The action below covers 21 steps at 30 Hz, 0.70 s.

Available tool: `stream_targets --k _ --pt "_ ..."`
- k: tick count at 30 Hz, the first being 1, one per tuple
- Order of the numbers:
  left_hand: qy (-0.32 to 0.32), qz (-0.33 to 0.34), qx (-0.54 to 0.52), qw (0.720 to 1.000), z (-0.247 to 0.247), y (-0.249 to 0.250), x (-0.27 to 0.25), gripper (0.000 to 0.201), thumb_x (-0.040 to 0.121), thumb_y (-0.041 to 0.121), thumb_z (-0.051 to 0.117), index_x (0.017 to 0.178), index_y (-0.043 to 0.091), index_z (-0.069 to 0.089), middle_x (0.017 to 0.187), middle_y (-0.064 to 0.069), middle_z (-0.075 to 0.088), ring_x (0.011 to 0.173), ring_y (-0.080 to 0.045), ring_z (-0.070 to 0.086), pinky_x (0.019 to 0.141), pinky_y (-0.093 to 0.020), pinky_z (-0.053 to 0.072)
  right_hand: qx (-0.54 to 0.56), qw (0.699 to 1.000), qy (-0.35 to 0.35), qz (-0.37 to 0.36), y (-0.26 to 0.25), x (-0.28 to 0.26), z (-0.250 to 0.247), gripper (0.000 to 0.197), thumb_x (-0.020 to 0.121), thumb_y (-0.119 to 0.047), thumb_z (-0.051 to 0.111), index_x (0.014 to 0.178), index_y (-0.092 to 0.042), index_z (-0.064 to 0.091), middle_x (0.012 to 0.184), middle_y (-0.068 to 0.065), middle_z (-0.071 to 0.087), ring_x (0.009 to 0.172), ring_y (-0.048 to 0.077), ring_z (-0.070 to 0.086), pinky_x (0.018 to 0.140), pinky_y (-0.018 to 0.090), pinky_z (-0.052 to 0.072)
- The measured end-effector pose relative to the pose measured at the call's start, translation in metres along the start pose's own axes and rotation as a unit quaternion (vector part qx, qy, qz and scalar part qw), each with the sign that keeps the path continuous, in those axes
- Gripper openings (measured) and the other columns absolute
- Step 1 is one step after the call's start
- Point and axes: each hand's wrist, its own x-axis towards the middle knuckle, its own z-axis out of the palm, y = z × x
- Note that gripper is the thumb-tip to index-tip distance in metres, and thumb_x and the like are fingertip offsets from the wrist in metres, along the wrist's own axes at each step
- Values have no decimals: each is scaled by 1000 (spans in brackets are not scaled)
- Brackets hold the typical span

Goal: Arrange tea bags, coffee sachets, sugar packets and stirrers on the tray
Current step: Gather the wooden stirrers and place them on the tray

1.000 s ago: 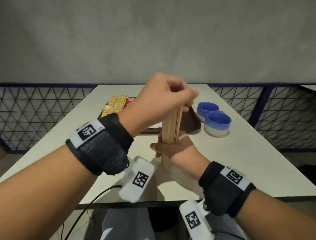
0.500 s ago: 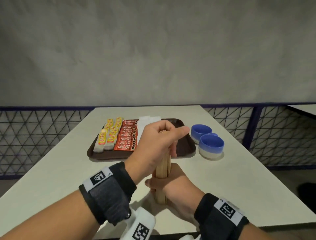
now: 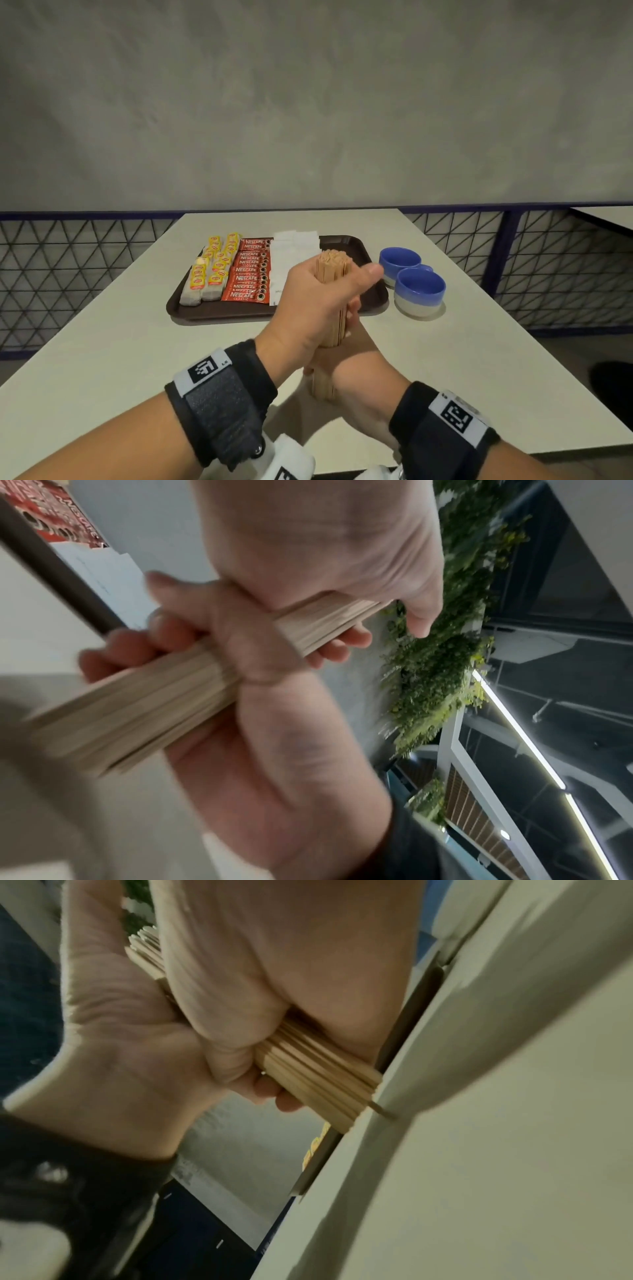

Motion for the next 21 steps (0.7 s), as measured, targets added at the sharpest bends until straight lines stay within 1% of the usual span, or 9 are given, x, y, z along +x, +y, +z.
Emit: stream_targets --k 1,3,6,7,9,14,17,19,21 --pt "12 -6 27 1000 2 -1 0 32 79 38 84 72 14 63 53 -4 59 52 -21 59 66 -34 58 -11 1000 -7 -12 -4 0 -2 38 84 2 71 89 -34 61 84 -14 68 78 5 67 73 23 58" --pt "51 -18 47 997 6 4 5 28 84 26 81 73 12 59 50 -3 57 50 -20 57 65 -31 56 -39 999 0 -37 -8 1 -1 37 87 2 68 93 -33 59 85 -13 68 79 8 67 75 25 59" --pt "102 -56 -40 992 4 15 25 31 89 9 70 63 14 54 46 -1 47 41 -17 45 52 -32 45 -26 994 74 -70 -9 3 5 33 85 -12 74 103 -36 59 89 -10 72 85 16 71 77 42 62" --pt "115 -73 -82 987 3 19 32 36 89 7 67 58 16 52 45 -1 42 39 -16 40 49 -30 41 -42 990 95 -93 -9 5 5 32 84 -20 75 104 -37 57 91 -8 71 85 20 70 73 49 61" --pt "130 -96 -132 978 3 25 44 43 88 4 64 50 20 49 45 1 37 39 -14 34 46 -27 36 -83 982 109 -129 -12 8 2 28 83 -33 72 102 -33 53 88 -3 67 80 24 67 64 53 58" --pt "124 -133 -162 970 5 25 63 21 89 3 61 76 14 49 48 3 38 41 -10 34 44 -24 36 -202 966 101 -122 -21 16 -9 25 90 -38 62 103 -27 43 89 0 63 74 22 65 60 48 57" --pt "114 -166 -176 964 -1 21 80 17 89 3 60 83 13 50 50 3 39 41 -10 35 44 -24 37 -253 960 77 -92 -31 25 -16 23 92 -34 58 105 -23 43 94 5 62 76 26 63 62 49 57" --pt "98 -193 -175 960 -9 18 93 13 90 8 64 85 13 53 52 1 47 42 -11 45 46 -26 45 -246 966 52 -55 -42 36 -21 24 93 -30 58 111 -22 45 97 9 61 72 28 66 54 46 59" --pt "75 -204 -134 967 -19 15 107 19 90 24 73 93 10 60 65 -2 65 52 -15 63 57 -29 56 -214 976 31 -22 -51 51 -27 29 95 -24 59 120 -21 46 97 11 62 61 24 67 46 36 57"
